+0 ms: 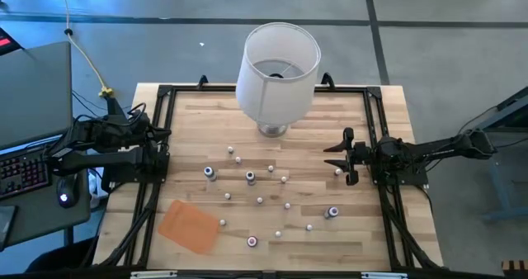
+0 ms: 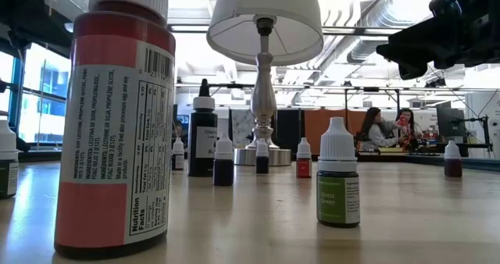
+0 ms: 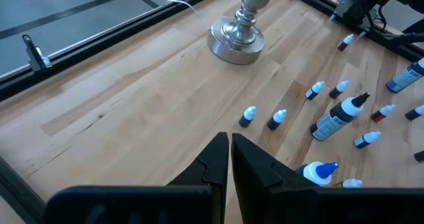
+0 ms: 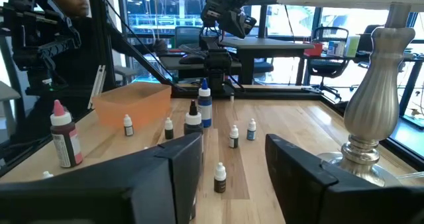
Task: Pick & Place food coloring
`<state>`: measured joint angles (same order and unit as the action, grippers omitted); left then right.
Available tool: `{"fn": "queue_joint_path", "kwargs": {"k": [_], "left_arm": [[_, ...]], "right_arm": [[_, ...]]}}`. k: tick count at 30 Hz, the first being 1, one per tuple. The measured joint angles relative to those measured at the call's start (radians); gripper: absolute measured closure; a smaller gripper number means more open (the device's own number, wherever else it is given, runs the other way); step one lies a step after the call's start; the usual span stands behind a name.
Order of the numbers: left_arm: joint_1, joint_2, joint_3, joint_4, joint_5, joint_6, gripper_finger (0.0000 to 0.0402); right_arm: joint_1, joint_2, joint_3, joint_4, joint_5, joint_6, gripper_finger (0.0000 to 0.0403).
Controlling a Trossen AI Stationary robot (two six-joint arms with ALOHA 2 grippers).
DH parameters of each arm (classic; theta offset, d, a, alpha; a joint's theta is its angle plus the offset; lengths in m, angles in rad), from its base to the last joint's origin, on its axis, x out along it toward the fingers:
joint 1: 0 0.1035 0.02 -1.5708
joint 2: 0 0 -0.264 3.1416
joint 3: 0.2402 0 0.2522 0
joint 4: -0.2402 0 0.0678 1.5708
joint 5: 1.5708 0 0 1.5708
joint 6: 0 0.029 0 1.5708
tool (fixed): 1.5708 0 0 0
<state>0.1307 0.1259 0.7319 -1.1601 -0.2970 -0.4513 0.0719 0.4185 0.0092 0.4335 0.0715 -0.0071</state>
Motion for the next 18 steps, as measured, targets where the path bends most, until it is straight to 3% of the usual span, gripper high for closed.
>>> {"fn": "queue_joint_path", "kwargs": {"k": [18], "left_arm": [[0.0,0.0,0.0,0.0,0.0,0.0,0.0383]], "right_arm": [[0.0,0.0,0.0,0.0,0.0,0.0,0.0241]]}}
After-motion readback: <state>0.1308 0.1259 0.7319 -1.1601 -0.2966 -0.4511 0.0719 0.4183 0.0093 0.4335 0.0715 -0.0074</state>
